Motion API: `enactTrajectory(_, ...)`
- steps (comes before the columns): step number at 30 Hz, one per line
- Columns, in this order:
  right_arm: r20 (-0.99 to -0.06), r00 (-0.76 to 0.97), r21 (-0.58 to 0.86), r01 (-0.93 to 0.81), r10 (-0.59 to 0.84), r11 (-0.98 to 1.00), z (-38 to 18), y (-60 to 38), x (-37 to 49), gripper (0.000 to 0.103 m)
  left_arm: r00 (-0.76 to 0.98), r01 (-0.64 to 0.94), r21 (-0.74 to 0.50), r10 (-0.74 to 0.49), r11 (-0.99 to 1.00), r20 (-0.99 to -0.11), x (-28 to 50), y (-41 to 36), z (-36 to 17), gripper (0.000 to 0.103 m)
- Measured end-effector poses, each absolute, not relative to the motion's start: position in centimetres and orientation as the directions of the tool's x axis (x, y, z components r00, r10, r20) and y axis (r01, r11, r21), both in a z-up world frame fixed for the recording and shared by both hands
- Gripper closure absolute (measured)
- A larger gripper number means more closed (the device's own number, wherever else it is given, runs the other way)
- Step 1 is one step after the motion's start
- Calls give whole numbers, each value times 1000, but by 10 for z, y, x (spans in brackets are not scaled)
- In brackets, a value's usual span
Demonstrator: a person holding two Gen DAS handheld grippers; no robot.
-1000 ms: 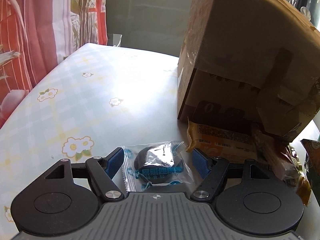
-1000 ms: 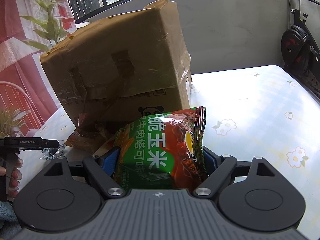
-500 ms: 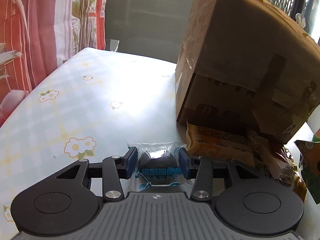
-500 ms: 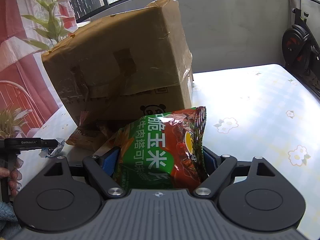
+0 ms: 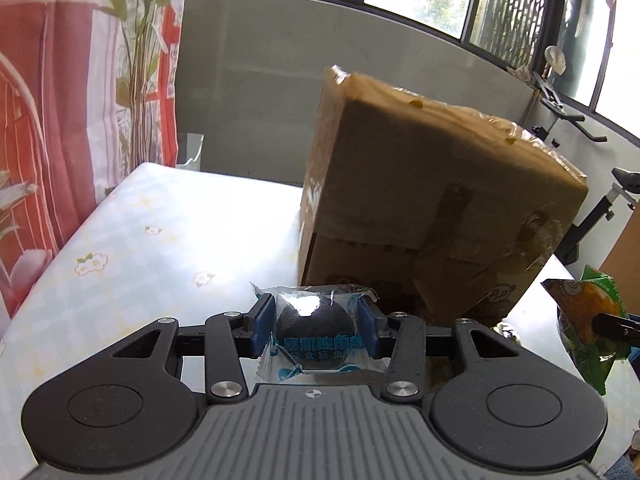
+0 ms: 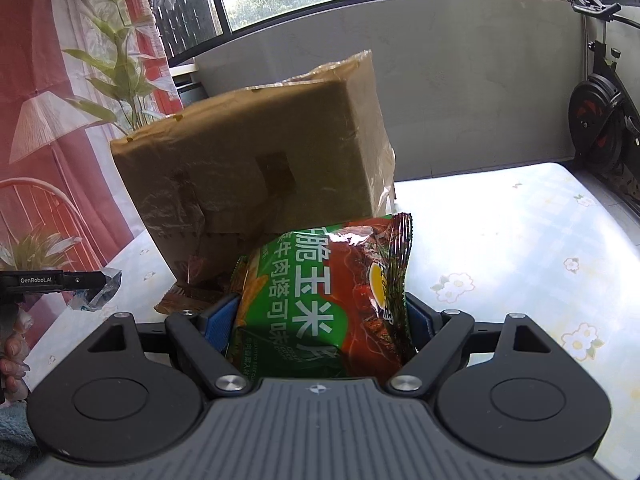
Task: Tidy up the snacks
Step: 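Lift the cookie and corn snack bag and carry them over the box, then open both tools to drop the cookie and corn snack bag into the box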
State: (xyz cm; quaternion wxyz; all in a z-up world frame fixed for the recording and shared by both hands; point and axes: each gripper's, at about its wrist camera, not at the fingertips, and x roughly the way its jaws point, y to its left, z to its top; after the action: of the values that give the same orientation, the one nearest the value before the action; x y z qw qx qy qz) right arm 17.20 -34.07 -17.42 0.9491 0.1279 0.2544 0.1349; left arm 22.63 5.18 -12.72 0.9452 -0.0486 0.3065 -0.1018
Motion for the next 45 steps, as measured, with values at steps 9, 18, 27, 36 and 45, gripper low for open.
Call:
enactTrajectory(9, -297, 903, 293, -224, 311, 929, -118, -353, 165, 19, 837, 264, -154, -306, 952, -454, 228, 30, -74, 56)
enactTrajectory(18, -218, 923, 204, -273, 315, 940, -61, -349, 205, 19, 863, 337, -139, -365, 931, -348, 265, 9, -19, 56)
enactTrajectory(27, -272, 911, -9, -326, 312, 945, -30, -277, 318, 19, 868, 341, -75, -344, 937, -358, 332, -29, -2, 55)
enactTrajectory(36, -386, 855, -16, -383, 348, 924, -45, -237, 384, 9, 852, 282, -138, -314, 949, -418, 374, -31, -26, 51)
enactTrajectory(45, -384, 855, -8, -380, 348, 925, -46, -244, 371, 6, 864, 292, -108, -310, 950, -396, 365, -30, -18, 41)
